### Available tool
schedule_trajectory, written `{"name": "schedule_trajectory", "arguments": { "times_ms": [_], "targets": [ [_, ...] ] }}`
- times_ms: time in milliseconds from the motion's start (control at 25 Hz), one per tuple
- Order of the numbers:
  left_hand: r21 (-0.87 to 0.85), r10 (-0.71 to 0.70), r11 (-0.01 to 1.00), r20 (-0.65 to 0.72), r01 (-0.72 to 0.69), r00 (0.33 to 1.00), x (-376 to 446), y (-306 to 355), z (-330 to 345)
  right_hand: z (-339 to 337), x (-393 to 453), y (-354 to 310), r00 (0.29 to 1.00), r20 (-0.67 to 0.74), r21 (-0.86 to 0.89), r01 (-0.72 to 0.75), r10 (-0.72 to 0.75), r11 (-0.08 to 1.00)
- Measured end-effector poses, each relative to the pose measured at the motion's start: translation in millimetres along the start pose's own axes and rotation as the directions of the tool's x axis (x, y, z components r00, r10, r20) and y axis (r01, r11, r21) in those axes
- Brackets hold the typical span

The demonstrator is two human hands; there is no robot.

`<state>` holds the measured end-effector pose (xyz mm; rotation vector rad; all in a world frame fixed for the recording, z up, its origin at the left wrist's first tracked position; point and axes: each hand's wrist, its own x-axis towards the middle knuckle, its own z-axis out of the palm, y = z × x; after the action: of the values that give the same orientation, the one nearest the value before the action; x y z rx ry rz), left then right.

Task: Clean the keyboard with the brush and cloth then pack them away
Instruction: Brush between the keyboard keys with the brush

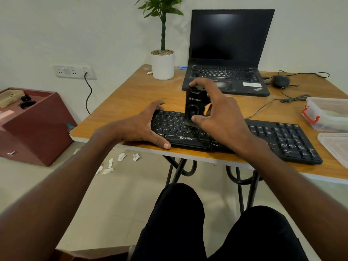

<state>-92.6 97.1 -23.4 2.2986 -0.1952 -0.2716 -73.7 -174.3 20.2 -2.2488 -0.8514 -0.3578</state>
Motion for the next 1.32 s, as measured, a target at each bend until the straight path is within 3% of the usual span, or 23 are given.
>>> {"name": "schedule_trajectory", "arguments": {
  "times_ms": [120, 240, 320, 520, 640, 800, 960, 1040, 1120, 1200, 1320],
  "targets": [
    [0.004, -0.008, 1.000, 0.005, 0.008, 1.000, 1, -1, -1, 5, 5, -6, 0.988, 0.108, -0.086, 0.120, -0.110, 0.989],
    [0.001, -0.014, 1.000, 0.001, 0.014, 1.000, 2, -2, -1, -11, 16, -7, 0.967, 0.239, -0.268, 0.151, -0.086, 0.951],
    [-0.012, -0.017, 1.000, -0.003, 0.017, 1.000, 1, -3, -1, -11, 20, -12, 0.968, 0.236, -0.314, 0.160, -0.086, 0.936],
    [-0.020, -0.014, 1.000, 0.002, 0.014, 1.000, 2, -3, 0, -8, 21, -22, 0.944, 0.318, -0.287, 0.181, -0.085, 0.941],
    [-0.011, -0.021, 1.000, 0.006, 0.021, 1.000, 3, -3, -1, -10, 27, -25, 0.968, 0.246, -0.299, 0.121, -0.046, 0.947],
    [0.012, -0.035, 0.999, -0.002, 0.035, 0.999, 2, -1, -1, -14, 27, -22, 0.923, 0.384, -0.228, 0.126, -0.030, 0.965],
    [0.015, -0.034, 0.999, 0.009, 0.033, 0.999, 1, 3, -1, -15, 28, -18, 0.944, 0.322, -0.197, 0.139, -0.070, 0.970],
    [0.021, -0.042, 0.999, 0.012, 0.042, 0.999, 1, 3, -1, -17, 25, -15, 0.926, 0.374, -0.144, 0.100, -0.040, 0.984],
    [0.019, -0.044, 0.999, 0.010, 0.044, 0.999, 1, 3, -2, -25, 28, -12, 0.918, 0.397, -0.215, 0.068, 0.024, 0.974],
    [0.023, -0.043, 0.999, 0.013, 0.043, 0.999, 1, 4, -2, -26, 29, -13, 0.944, 0.330, -0.259, 0.073, 0.017, 0.963],
    [0.038, -0.052, 0.998, 0.017, 0.052, 0.998, 1, 6, -1, -13, 16, -9, 0.953, 0.303, -0.171, 0.074, -0.019, 0.982]
  ]
}}
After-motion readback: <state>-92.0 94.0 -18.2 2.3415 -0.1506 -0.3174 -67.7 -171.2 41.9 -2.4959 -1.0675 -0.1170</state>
